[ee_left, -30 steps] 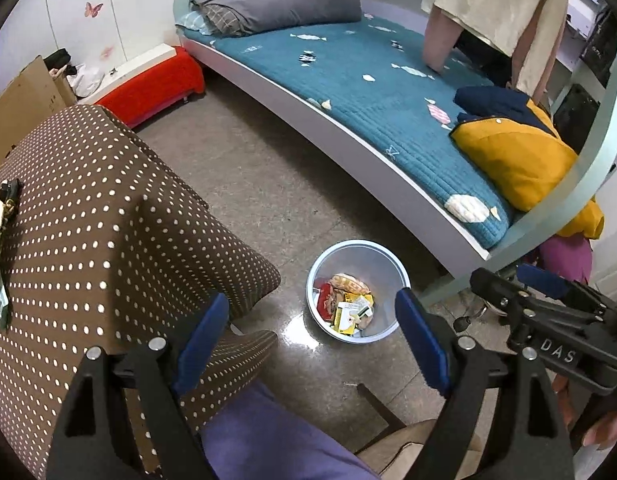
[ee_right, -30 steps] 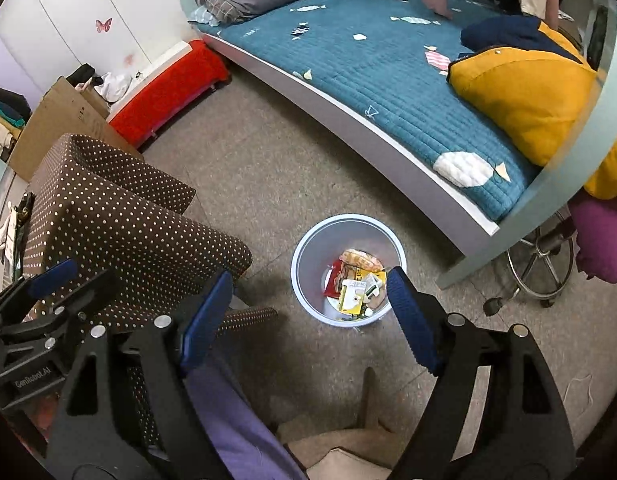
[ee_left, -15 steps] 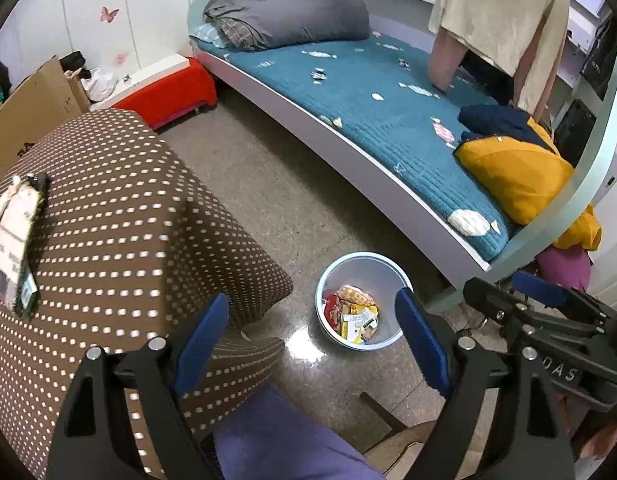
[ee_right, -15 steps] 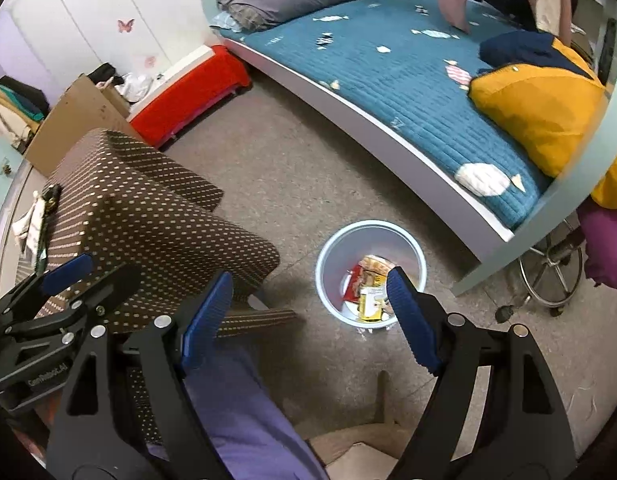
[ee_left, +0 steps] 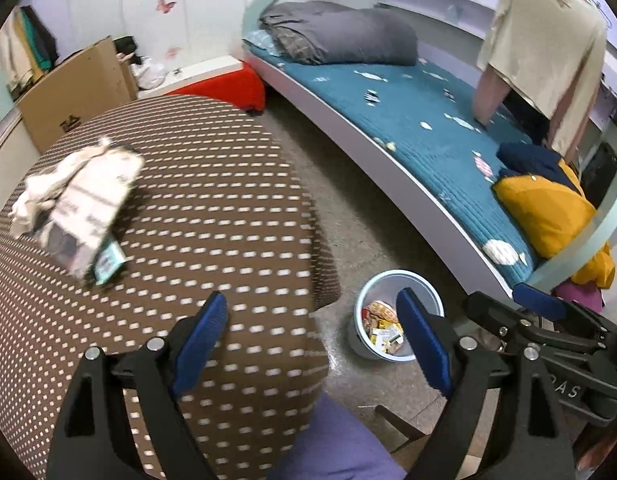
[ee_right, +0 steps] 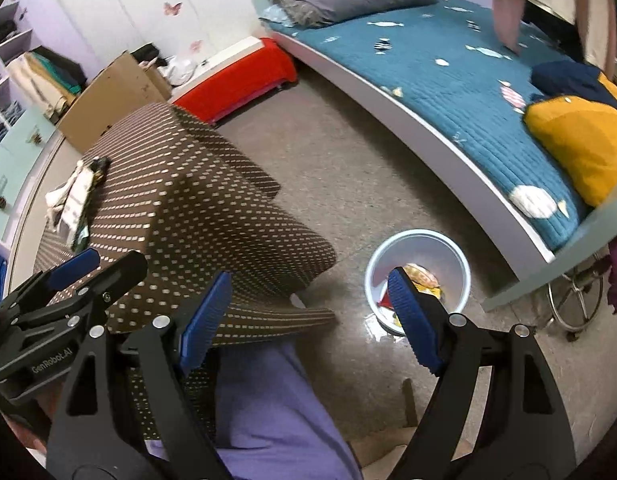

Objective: Collect trash
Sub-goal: 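Move both tools back to the table toward the newspaper bundle, then grasp the newspaper bundle with right tool while left tool grasps blue-white tissue pack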

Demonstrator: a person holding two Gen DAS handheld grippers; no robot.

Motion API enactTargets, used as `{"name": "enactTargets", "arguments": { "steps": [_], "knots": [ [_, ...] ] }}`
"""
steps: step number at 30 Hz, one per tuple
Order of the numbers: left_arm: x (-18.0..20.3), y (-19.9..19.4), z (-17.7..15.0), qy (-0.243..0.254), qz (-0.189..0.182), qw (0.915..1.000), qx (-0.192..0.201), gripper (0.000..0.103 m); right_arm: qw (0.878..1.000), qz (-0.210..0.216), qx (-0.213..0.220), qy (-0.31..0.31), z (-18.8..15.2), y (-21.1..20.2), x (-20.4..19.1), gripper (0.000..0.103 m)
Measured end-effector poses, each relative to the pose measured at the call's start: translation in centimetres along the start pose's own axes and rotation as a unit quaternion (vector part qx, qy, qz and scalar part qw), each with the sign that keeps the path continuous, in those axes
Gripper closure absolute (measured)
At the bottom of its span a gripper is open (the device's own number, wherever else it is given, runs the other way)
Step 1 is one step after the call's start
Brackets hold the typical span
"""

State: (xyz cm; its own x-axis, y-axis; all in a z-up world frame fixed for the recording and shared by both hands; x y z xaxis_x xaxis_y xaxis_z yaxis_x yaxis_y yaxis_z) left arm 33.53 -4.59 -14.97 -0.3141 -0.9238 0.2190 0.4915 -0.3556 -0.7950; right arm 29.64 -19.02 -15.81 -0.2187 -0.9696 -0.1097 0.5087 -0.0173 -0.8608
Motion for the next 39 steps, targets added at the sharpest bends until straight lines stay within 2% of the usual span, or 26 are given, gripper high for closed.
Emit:
{"name": "enactTargets", "arguments": {
  "steps": [14, 25, 33, 39],
  "knots": [
    [-10.4, -6.0, -1.3, -0.077, 0.044, 0.9952, 0.041, 0.018, 0.995, 0.034, 0.019, -0.091, 0.5, -1.3, -10.6, 0.021],
    [-19.8, -11.1, -3.2, -0.154, 0.092, 0.9808, 0.076, 0.017, 0.982, 0.069, 0.026, -0.176, 0.7, -2.2, -21.0, 0.017],
    [-25.7, -14.6, -4.3, -0.201, 0.126, 0.9661, 0.102, 0.016, 0.961, 0.082, 0.063, -0.258, 2.4, -3.1, -28.7, 0.012],
    [-30.3, -16.1, -5.4, -0.247, 0.143, 0.9514, 0.115, 0.016, 0.936, 0.079, 0.083, -0.334, 3.0, -1.5, -34.4, 0.012]
  ]
}}
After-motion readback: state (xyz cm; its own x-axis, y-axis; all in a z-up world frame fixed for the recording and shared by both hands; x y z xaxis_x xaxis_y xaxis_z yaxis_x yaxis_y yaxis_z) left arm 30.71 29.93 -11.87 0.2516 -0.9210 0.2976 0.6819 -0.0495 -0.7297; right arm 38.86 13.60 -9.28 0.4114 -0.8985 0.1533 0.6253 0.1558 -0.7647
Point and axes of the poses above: each gripper's, at about its wrist camera, not at the fingertips, and y roughly the way its jaws point, x to its right, z to its top, the point moved 10 cm from there along y, roughly the way its jaws point, and after that the axes turned 13 degrees about -z, right-handed, at the moved point
